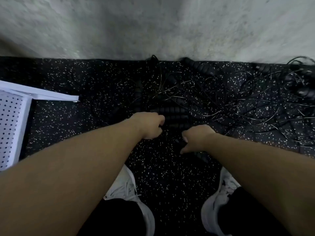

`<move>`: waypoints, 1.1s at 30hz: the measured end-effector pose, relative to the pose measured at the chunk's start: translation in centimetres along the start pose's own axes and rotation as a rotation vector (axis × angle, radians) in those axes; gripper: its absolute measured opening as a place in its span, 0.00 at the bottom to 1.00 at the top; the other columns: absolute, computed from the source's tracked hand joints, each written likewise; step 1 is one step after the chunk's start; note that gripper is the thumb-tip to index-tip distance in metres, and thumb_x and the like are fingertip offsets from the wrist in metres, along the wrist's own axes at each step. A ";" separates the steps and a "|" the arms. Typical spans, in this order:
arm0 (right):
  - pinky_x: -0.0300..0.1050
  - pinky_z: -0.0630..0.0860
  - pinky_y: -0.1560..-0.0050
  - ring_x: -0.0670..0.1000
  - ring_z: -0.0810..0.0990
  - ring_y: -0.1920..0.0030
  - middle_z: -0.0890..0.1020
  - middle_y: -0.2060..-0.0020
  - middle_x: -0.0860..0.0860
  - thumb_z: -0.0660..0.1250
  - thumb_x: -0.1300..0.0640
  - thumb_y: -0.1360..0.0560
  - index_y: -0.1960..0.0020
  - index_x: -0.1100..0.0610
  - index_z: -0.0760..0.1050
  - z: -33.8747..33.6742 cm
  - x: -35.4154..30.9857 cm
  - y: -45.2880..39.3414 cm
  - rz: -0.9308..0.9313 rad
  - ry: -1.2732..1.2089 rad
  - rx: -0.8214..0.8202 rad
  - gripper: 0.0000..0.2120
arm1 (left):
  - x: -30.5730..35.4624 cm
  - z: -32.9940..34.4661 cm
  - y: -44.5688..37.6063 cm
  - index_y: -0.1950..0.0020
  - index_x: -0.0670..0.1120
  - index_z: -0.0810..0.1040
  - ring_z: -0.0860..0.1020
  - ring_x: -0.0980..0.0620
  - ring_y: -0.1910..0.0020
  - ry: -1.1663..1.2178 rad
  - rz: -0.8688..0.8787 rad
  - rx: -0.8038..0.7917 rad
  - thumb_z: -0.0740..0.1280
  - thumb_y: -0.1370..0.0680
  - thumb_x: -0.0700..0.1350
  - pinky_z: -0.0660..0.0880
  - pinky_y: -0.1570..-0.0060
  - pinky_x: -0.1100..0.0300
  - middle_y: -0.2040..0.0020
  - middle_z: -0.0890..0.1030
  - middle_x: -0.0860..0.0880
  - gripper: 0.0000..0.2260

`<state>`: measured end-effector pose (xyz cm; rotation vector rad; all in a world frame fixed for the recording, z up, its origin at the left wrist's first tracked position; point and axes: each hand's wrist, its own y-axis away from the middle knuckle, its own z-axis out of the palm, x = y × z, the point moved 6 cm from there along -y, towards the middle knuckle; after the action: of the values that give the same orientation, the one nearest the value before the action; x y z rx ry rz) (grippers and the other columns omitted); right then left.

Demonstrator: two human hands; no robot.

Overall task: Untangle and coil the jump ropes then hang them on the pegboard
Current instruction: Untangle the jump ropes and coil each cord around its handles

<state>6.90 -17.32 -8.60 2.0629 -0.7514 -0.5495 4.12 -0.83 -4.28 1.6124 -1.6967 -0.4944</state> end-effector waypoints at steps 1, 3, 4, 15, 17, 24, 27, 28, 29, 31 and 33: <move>0.46 0.68 0.57 0.52 0.77 0.52 0.78 0.54 0.45 0.67 0.33 0.27 0.49 0.48 0.72 0.3 -0.2 -0.2 0.008 0.052 0.006 0.20 | 0.1 0.2 -0.1 0.28 0.53 0.71 0.75 0.49 0.40 -0.014 0.001 -0.027 0.59 0.16 0.52 0.73 0.48 0.54 0.35 0.74 0.51 0.17; 0.45 0.69 0.57 0.53 0.80 0.49 0.81 0.51 0.47 0.68 0.38 0.26 0.47 0.50 0.76 0.9 -0.3 -0.8 0.013 0.096 0.059 0.17 | -0.1 0.7 -0.5 0.29 0.53 0.71 0.75 0.48 0.40 -0.026 -0.003 -0.044 0.60 0.17 0.52 0.72 0.48 0.54 0.35 0.74 0.51 0.16; 0.45 0.69 0.57 0.53 0.80 0.49 0.81 0.50 0.47 0.68 0.40 0.26 0.46 0.50 0.77 1.3 -0.3 -0.9 0.032 0.079 0.084 0.16 | -0.1 0.9 -0.4 0.29 0.53 0.71 0.75 0.48 0.40 -0.032 -0.006 -0.060 0.60 0.17 0.53 0.72 0.48 0.54 0.35 0.74 0.52 0.16; 0.47 0.73 0.56 0.50 0.78 0.58 0.79 0.56 0.46 0.65 0.38 0.24 0.42 0.48 0.67 -5.6 2.7 5.1 0.071 -0.340 0.169 0.18 | 1.0 -5.1 4.4 0.31 0.53 0.73 0.75 0.51 0.46 -0.066 -0.027 0.020 0.61 0.17 0.52 0.76 0.45 0.52 0.38 0.76 0.52 0.15; 0.44 0.71 0.61 0.48 0.78 0.61 0.79 0.59 0.47 0.65 0.41 0.23 0.42 0.50 0.68 -7.6 2.4 7.1 0.046 -0.416 0.188 0.17 | 1.3 -6.8 6.4 0.31 0.52 0.73 0.77 0.49 0.42 -0.081 -0.038 0.050 0.61 0.17 0.52 0.76 0.41 0.50 0.37 0.77 0.51 0.15; 0.41 0.72 0.70 0.50 0.75 0.68 0.80 0.62 0.52 0.66 0.48 0.22 0.45 0.56 0.72 -14.0 0.6 15.4 -0.023 -0.709 0.350 0.13 | 2.0 -11.2 14.7 0.33 0.53 0.76 0.78 0.49 0.43 0.097 -0.099 0.222 0.64 0.18 0.52 0.76 0.42 0.55 0.38 0.80 0.51 0.14; 0.40 0.68 0.75 0.49 0.71 0.72 0.78 0.65 0.52 0.64 0.50 0.21 0.45 0.56 0.72 -16.9 -0.2 19.9 -0.066 -0.846 0.451 0.10 | 2.2 -13.2 18.3 0.34 0.50 0.77 0.78 0.51 0.48 0.235 -0.126 0.317 0.64 0.17 0.51 0.73 0.49 0.57 0.41 0.80 0.51 0.12; 0.40 0.66 0.76 0.48 0.70 0.73 0.77 0.65 0.51 0.63 0.51 0.20 0.46 0.56 0.71 -17.8 -0.4 21.5 -0.085 -0.886 0.483 0.08 | 2.4 -13.7 19.5 0.35 0.49 0.76 0.78 0.51 0.50 0.304 -0.133 0.346 0.64 0.16 0.50 0.73 0.51 0.57 0.43 0.79 0.51 0.12; 0.39 0.65 0.77 0.47 0.69 0.74 0.76 0.66 0.50 0.62 0.52 0.20 0.47 0.56 0.70 -18.6 -0.5 23.2 -0.105 -0.929 0.517 0.07 | 2.8 -14.0 20.5 0.35 0.50 0.76 0.79 0.50 0.52 0.391 -0.142 0.372 0.63 0.16 0.50 0.76 0.51 0.55 0.44 0.79 0.51 0.11; 0.39 0.64 0.77 0.47 0.68 0.75 0.76 0.66 0.51 0.61 0.54 0.20 0.48 0.56 0.68 -20.0 -0.6 26.3 -0.133 -1.008 0.606 0.06 | 3.7 -14.2 22.4 0.36 0.51 0.75 0.83 0.47 0.50 0.600 -0.156 0.421 0.62 0.15 0.50 0.81 0.49 0.50 0.45 0.81 0.50 0.09; 0.40 0.65 0.76 0.48 0.69 0.74 0.76 0.64 0.53 0.61 0.55 0.20 0.48 0.56 0.67 -21.0 -0.9 29.1 -0.159 -1.054 0.683 0.05 | 4.8 -14.3 23.9 0.36 0.52 0.75 0.83 0.46 0.48 0.786 -0.146 0.470 0.61 0.15 0.50 0.81 0.47 0.50 0.44 0.82 0.49 0.09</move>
<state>10.24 -18.07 27.15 2.3761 -1.5297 -1.7255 -1.68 0.80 23.38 1.9120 -1.1298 0.4750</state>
